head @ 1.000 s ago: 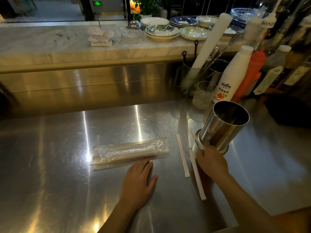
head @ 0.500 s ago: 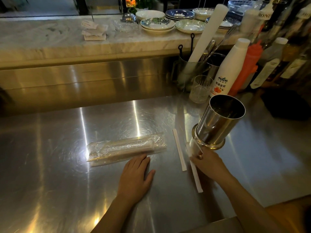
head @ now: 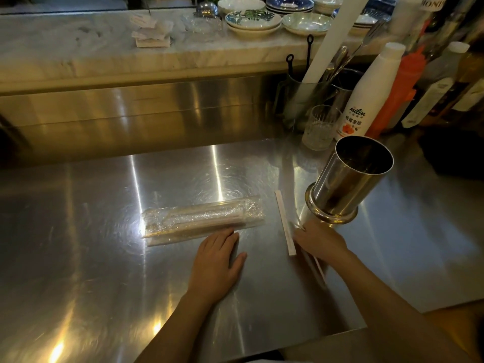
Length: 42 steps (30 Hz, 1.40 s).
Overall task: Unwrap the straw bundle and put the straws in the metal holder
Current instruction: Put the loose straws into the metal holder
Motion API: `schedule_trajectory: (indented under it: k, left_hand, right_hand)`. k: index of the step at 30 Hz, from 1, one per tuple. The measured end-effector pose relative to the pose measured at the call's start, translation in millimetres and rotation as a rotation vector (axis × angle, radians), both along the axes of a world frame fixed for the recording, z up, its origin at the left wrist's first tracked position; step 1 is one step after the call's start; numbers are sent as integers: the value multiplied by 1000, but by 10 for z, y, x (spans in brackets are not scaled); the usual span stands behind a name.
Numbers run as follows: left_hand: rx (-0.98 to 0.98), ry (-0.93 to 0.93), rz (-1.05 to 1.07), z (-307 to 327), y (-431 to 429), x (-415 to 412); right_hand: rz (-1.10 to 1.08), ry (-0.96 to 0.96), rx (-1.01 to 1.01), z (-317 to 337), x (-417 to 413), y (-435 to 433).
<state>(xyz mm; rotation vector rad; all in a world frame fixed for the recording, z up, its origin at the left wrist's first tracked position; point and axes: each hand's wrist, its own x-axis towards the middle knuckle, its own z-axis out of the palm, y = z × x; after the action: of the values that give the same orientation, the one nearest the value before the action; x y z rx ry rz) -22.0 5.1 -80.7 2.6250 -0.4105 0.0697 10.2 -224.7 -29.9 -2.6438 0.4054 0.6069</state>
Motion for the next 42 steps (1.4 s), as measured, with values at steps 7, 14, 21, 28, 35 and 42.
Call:
schedule_trajectory:
  k: [7, 14, 21, 28, 35, 42]
  left_hand:
    - [-1, -13, 5, -6, 6, 3]
    - [-5, -15, 6, -29, 1, 19]
    - [17, -16, 19, -43, 8, 12]
    - [23, -25, 27, -54, 6, 15]
    - [-13, -18, 20, -46, 9, 16]
    - [-19, -24, 15, -34, 7, 14]
  right_hand:
    - [61, -157, 164, 257, 74, -73]
    - [-60, -447, 425, 952, 148, -132]
    - [-292, -1117, 492, 1538, 199, -390]
    - [-217, -749, 78, 1346, 545, -722]
    - [34, -220, -175, 1367, 742, -826]
    - [94, -933, 114, 1342, 454, -322]
